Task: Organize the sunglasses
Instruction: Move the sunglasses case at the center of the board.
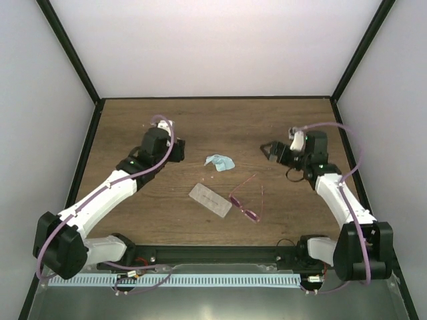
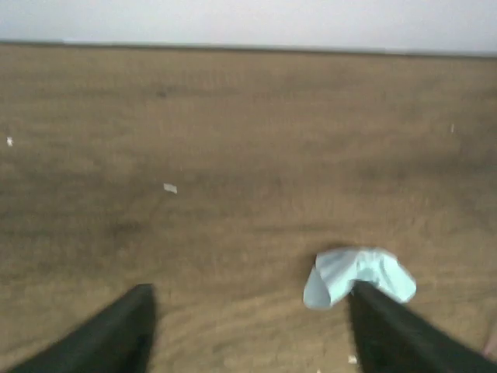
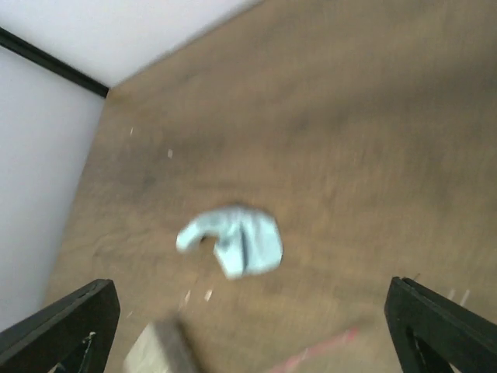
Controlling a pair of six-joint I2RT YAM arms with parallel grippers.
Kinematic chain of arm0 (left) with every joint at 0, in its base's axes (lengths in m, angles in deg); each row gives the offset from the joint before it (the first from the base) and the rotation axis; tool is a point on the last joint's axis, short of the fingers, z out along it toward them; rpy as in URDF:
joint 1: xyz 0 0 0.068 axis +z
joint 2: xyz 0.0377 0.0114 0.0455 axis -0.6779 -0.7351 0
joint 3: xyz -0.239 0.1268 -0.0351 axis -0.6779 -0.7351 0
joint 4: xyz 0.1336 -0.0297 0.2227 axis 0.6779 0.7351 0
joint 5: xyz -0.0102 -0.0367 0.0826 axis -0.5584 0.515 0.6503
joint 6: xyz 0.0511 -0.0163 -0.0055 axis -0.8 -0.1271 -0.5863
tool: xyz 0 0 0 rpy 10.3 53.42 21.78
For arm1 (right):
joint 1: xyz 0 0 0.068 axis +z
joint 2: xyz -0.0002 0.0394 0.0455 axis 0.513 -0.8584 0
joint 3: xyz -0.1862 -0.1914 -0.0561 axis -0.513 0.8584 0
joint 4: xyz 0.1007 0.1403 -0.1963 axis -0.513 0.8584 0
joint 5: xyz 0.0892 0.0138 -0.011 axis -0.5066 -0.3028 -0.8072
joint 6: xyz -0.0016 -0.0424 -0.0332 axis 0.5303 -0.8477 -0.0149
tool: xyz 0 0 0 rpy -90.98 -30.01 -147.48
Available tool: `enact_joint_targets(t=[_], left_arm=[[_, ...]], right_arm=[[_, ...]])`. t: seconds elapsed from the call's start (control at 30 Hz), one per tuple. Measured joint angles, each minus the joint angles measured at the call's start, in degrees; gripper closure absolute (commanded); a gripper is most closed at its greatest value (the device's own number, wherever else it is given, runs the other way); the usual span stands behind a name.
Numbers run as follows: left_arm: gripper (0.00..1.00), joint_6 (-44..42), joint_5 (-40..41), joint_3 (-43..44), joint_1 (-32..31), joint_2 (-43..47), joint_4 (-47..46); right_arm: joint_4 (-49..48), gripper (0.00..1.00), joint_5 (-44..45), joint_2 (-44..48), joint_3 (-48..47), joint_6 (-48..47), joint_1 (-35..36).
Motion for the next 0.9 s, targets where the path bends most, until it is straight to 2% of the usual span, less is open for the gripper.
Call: enact_joint_targets(t=[0.03,0.07,0.1,0.13,0.17,0.2,0.23,0.27,0.33,0.43,0.6,0.73,0.9], left_arm=[[0.83,1.0,0.0,0.0,-0.9,0.0,1.2],[0.86,2.8,0.2,0.0,-1.9,0.0,3.0],[0.80,4.4,0.3,-0.4,-2.7,0.5,4.4],[0.55,6.0,0.2,-1.4,-3.5,1.4,5.4],[0.21,7.3,0.2,-3.0,-4.2,3.0,6.3],[0.03,8.5,0.2,-4.9,-4.5,5.0,7.1],[0.00,9.6,0.1,-6.6,-4.6,6.6,7.8],[0.00,10.8,0.0,-8.5,-4.2,8.4,8.6],[0.00,13.1,-0.9,-11.1,-2.0,10.3,10.3],[0.00,15.8,-3.8,-14.2,4.1,11.0,11.2],[0.00,17.9,-10.5,-20.2,11.6,11.6,10.1],[0.00,18.9,-12.6,-20.6,12.8,11.3,11.4],[0.00,19.8,-13.6,-18.8,13.0,11.2,12.9]], right_arm=[[0.0,0.54,-2.4,0.6,3.0,1.4,-0.6],[0.1,0.72,-4.6,0.8,5.3,2.6,-0.8],[0.6,0.75,-6.0,0.9,6.5,3.1,-0.8],[1.7,0.61,-6.8,0.9,7.0,3.8,-0.3],[2.4,0.40,-6.8,1.0,6.8,3.6,0.5],[3.6,0.13,-6.3,1.0,5.9,3.3,1.6],[5.2,0.02,-5.2,0.9,4.4,2.2,3.3],[6.3,0.00,-4.1,0.4,2.9,1.5,5.2],[8.8,0.00,-0.1,-1.5,-1.4,-0.7,12.2],[10.6,0.00,5.5,-4.9,-6.0,-3.3,27.4],[16.5,0.00,14.7,-13.1,-10.1,-5.8,43.8],[21.9,0.00,20.8,-20.2,-14.3,-7.6,48.3],[24.0,0.00,25.7,-27.3,-18.1,-11.2,48.9]])
